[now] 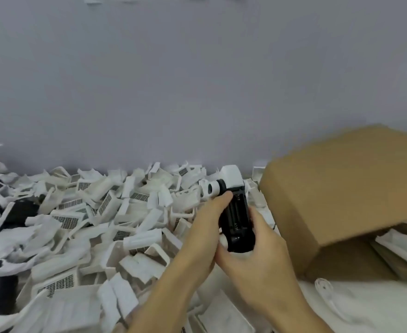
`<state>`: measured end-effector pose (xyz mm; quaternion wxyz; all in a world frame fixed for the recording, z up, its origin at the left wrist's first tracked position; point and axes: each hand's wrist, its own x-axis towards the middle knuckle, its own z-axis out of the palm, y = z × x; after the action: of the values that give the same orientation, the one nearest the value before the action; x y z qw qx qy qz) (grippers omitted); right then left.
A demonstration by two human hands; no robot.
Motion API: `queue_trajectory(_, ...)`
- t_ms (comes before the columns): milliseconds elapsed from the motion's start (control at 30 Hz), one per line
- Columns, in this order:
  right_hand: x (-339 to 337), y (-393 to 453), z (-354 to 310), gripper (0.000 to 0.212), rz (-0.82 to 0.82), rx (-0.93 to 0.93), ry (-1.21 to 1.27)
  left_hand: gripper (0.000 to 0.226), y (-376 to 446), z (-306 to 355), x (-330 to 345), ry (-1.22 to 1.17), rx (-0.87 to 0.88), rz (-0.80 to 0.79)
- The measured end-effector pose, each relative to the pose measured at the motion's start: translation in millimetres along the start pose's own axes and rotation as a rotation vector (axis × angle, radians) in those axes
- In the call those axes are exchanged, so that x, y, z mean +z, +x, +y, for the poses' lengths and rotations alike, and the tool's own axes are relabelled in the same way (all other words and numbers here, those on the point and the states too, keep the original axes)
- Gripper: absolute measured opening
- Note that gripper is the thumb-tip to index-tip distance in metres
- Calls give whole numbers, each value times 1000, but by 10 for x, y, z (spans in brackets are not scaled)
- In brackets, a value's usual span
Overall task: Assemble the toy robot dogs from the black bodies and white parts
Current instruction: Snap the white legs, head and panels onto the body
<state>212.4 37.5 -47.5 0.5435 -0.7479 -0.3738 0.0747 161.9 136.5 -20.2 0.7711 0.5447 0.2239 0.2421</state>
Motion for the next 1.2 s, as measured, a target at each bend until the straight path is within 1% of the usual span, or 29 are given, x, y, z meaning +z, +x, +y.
queue_trajectory(67, 2, 1, 27, 49, 12, -1, -24, 23, 21, -63, 8, 29, -2, 3)
queue_trajectory(100, 4, 3, 46, 49, 18, 6, -34, 23, 27, -84, 18, 40, -3, 3)
queue_trajectory(200, 4, -6, 58, 56, 41, 39, -75, 23, 40, -115, 19, 23, 14, 19)
queue_trajectory(300, -5, -15, 62, 45, 66, 31, -168, 40, 66, -121, -4, -12, 44, 52)
queue_trajectory(333, -8, -17, 62, 42, 68, 25, -193, 42, 81, -127, -10, -26, 51, 65)
queue_trajectory(467, -25, -11, 79, 35, 69, 0, -209, 31, 94, -151, -4, -21, 86, 58)
queue_trajectory(600, -44, -1, 44, 35, 128, -27, -146, 30, 96, -168, -3, 4, 114, 48)
queue_trajectory(767, -75, 25, -3, 37, 147, -38, -143, 26, 82, -157, -6, 43, 178, -13)
queue_trajectory(900, -82, 30, -4, 30, 163, -59, -88, 25, 92, -170, -9, 37, 245, -25)
queue_trajectory(1067, -68, 44, 64, 28, 95, -63, -44, 26, 94, -192, -49, 35, 265, -28)
queue_trajectory(1200, -68, 60, 96, 25, -36, -85, 26, 27, 88, -184, -46, 79, 279, 5)
